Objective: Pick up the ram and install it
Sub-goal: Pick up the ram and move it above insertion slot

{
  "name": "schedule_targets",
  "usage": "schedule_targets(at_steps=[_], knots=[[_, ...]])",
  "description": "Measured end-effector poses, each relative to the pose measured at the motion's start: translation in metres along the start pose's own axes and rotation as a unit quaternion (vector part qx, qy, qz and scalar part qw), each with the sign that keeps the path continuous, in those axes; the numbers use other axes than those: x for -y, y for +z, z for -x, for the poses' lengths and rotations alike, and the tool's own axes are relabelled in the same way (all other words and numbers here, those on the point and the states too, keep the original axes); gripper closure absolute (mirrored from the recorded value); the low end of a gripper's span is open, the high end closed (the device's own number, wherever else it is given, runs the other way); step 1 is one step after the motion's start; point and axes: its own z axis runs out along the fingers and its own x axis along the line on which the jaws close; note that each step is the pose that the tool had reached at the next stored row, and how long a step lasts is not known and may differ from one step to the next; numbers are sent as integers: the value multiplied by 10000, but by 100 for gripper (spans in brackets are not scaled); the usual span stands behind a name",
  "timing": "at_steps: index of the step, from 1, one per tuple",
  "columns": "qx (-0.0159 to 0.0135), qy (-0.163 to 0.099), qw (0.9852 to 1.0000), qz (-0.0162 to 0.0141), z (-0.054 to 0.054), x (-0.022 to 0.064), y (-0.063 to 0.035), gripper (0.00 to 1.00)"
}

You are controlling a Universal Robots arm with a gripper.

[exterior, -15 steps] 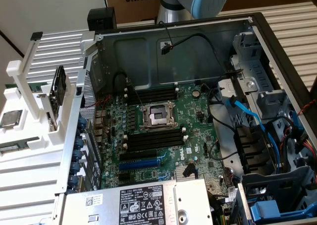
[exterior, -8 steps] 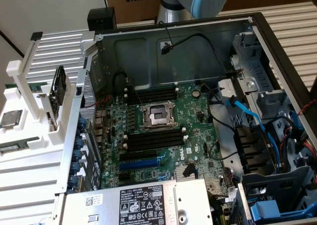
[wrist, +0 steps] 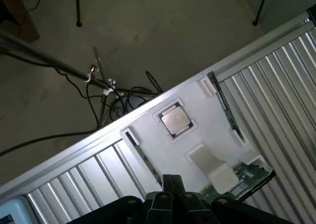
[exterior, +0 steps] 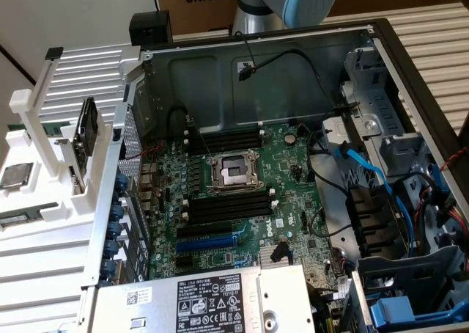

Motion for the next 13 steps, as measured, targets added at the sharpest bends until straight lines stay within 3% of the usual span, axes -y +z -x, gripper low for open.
schedule_targets(at_steps=[6, 9, 13], knots=[[-11, -547, 9985, 26, 0, 0, 4, 90], [-17, -823, 9966, 40, 0, 0, 5, 90], [-25, -1184, 9929, 57, 0, 0, 8, 90]])
